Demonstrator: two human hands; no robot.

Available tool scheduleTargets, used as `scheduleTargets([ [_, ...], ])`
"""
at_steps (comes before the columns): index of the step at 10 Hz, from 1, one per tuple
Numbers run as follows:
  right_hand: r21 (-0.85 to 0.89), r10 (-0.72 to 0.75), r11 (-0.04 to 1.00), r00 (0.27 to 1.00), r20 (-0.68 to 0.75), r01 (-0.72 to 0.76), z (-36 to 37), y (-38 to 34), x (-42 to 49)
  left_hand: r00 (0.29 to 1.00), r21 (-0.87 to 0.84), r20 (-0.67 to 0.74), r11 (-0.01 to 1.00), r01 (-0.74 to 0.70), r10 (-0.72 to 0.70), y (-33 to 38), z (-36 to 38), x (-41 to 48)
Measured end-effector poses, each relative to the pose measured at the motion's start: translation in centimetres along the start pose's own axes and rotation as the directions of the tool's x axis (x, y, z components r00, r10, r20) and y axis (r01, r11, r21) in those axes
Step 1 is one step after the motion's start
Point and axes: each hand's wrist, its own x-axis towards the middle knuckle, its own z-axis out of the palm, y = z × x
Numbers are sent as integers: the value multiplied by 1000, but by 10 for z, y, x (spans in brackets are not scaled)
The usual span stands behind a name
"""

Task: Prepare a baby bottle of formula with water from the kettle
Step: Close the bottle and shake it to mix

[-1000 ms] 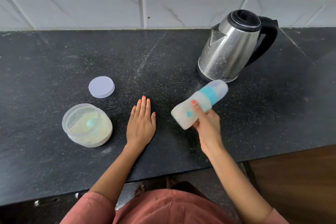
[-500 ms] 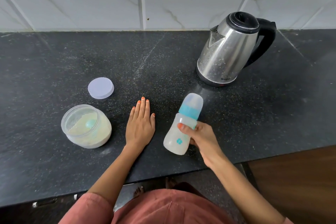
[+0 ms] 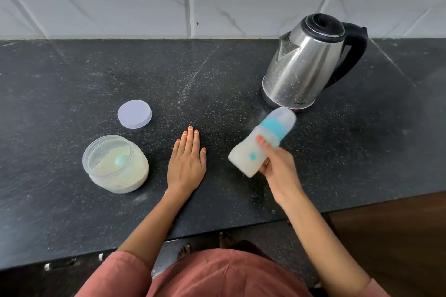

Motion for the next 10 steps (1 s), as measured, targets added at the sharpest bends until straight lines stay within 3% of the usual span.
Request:
scheduleTargets([
  [1, 64, -32, 997, 996, -84, 38, 4, -1, 5, 1000, -1, 0, 1000, -1, 1, 0, 0, 0],
  [2, -262, 40, 965, 991, 124, -6, 4, 10, -10, 1000, 3, 0, 1000, -1, 1, 0, 0, 1],
  [3, -300, 61, 954, 986, 158, -11, 1, 7, -11, 1000, 7, -4, 1000, 0, 0, 0, 0, 1],
  [4, 70, 9, 998, 1000, -22, -8, 2, -4, 4, 1000, 9, -4, 1000, -3, 3, 0, 0, 1],
  [5, 27, -23, 999, 999, -29, 24, 2, 0, 5, 1000, 4, 2, 1000, 1, -1, 1, 0, 0],
  [6, -309, 73, 951, 981, 179, -15, 1, 12, -13, 1000, 8, 1, 1000, -2, 2, 1, 0, 1],
  [7, -220, 59, 975, 987, 151, -24, -2, 6, -9, 1000, 15, 0, 1000, 3, -3, 1, 0, 1],
  [8, 157, 27, 987, 999, -41, -20, 1, -5, 8, 1000, 22, 3, 1000, 1, -1, 0, 1, 1],
  [9, -48, 10, 999, 1000, 17, -9, 4, 2, 4, 1000, 25, 5, 1000, 3, -3, 0, 0, 1],
  [10, -379, 114, 925, 975, 190, -34, 1, 13, -13, 1000, 23, 5, 1000, 3, -3, 0, 1, 1],
])
